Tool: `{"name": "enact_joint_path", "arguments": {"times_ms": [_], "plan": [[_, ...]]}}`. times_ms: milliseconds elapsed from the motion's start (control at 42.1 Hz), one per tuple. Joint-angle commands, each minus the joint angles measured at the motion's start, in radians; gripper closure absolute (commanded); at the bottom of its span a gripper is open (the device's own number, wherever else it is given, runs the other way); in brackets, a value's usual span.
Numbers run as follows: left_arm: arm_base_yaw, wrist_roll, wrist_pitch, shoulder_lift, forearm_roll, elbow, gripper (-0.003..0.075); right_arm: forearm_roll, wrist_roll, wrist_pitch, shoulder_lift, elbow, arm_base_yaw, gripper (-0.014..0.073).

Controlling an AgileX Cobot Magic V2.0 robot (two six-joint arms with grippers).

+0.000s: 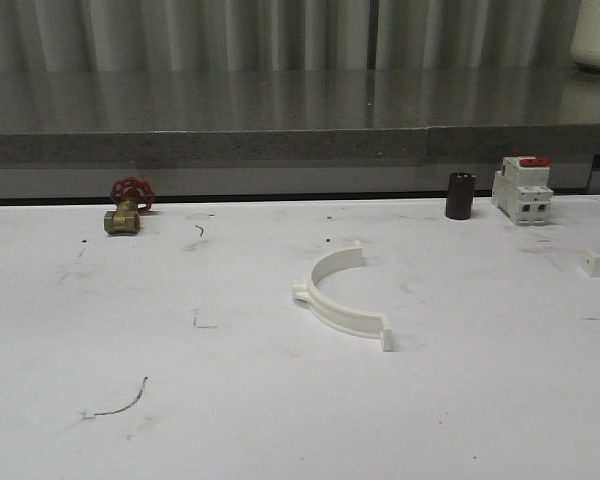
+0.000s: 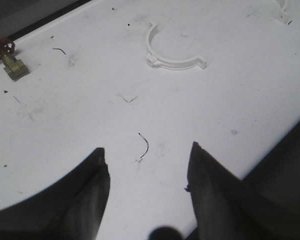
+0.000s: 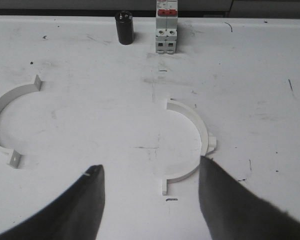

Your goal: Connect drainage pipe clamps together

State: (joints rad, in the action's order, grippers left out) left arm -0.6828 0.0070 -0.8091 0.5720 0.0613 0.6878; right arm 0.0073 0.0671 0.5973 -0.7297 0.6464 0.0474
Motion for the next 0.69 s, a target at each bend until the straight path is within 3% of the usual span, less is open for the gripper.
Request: {"name": "enact_joint_path", "arguments": {"times_ms": [0, 380, 665], "plan": [[0.001, 0.002, 0.053, -0.024, -0.008, 0.021, 0.0365, -0.007, -0.011, -0.065, -0.001, 0.034, -0.007, 0.0146], [0.001, 0.002, 0.048, -0.026, -0.008, 0.021, 0.0365, -0.014, -0.012, -0.030, -0.001, 0.079, -0.007, 0.0146], [0.001, 0.002, 0.050, -0.026, -0.008, 0.021, 0.0365, -0.167, 0.002, 0.378, -0.179, 0.392, -0.007, 0.0146]]}}
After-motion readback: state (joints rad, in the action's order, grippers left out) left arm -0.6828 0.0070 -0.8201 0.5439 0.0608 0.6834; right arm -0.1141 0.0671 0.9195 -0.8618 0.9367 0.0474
